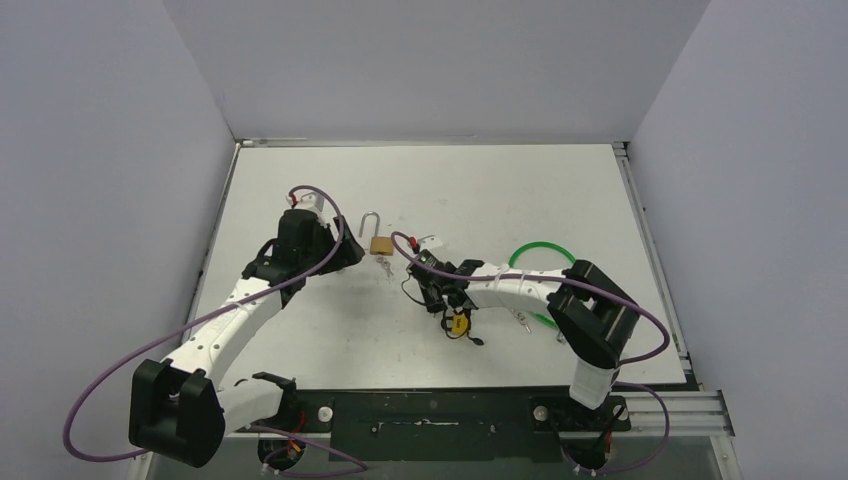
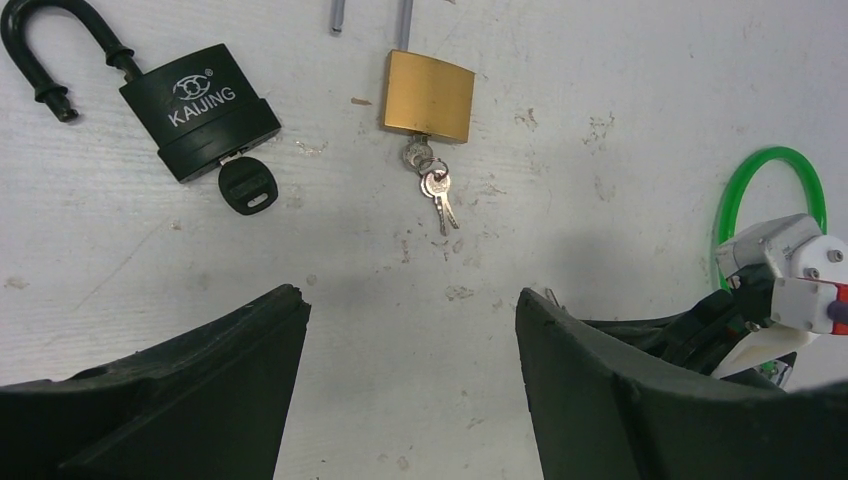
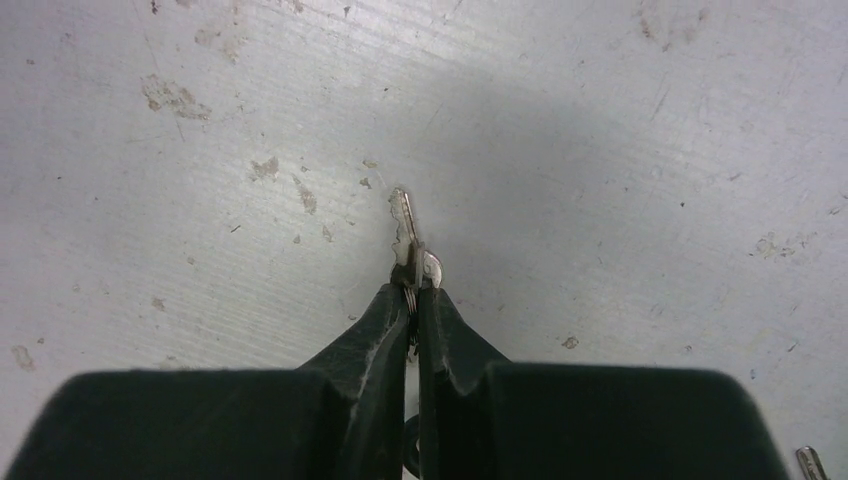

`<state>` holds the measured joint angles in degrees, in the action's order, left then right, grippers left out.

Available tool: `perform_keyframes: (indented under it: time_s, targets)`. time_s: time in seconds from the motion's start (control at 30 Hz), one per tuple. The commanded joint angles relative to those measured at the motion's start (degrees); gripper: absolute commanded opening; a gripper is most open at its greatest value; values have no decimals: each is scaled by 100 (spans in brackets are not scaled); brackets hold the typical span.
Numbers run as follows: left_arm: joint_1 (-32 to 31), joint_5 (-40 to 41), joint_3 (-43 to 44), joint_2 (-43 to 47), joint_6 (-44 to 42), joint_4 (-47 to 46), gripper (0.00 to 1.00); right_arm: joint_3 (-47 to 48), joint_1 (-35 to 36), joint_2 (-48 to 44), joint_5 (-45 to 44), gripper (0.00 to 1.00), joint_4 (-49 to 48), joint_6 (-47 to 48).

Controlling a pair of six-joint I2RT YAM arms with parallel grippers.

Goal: Unlock with the key

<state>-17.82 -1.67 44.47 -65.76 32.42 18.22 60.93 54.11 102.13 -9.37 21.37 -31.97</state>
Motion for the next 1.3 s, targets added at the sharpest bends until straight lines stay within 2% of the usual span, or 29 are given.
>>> perform_keyframes:
  time_s: [0.0,0.23,0.33,0.43,0.57,0.7,0.8,0.9,0.97,1.2,1.27]
  targets:
    - [42,-241,5,104,95,-235,73,-284,29,-108,-135,0,-460,66]
    - [38,-1120,-164,166,541,-680,74,-1150,13,-1036,344,0,-2249,309]
    - [33,-1660,-368,203,846,-1120,79,-1438,4,-1380,762,0,-2950,368]
    - [33,-2240,-685,260,1201,-1993,85,-1652,-3,-1665,1400,0,-3584,400]
    - [13,-2787,-1020,253,1700,-2826,88,-1789,-21,-1876,1913,0,-4175,249]
    - [-55,-3036,-1072,233,1892,-3059,88,-1838,-27,-1950,2231,0,-4592,70]
    - [-130,-3064,-1032,227,1918,-2990,82,-1831,-32,-1951,2306,0,-4714,-31]
    - [-151,-2938,-985,195,1917,-2714,64,-1826,-53,-1960,2257,0,-4733,-115]
    - [-151,-2834,-984,158,1940,-2560,56,-1821,-72,-1973,2246,0,-4738,-178]
    - [-207,-2672,-1002,21,2030,-2455,40,-1821,-137,-2004,2204,0,-4746,-357]
    - [-213,-2667,-1000,-24,2035,-2440,39,-1826,-162,-2008,2211,0,-4740,-387]
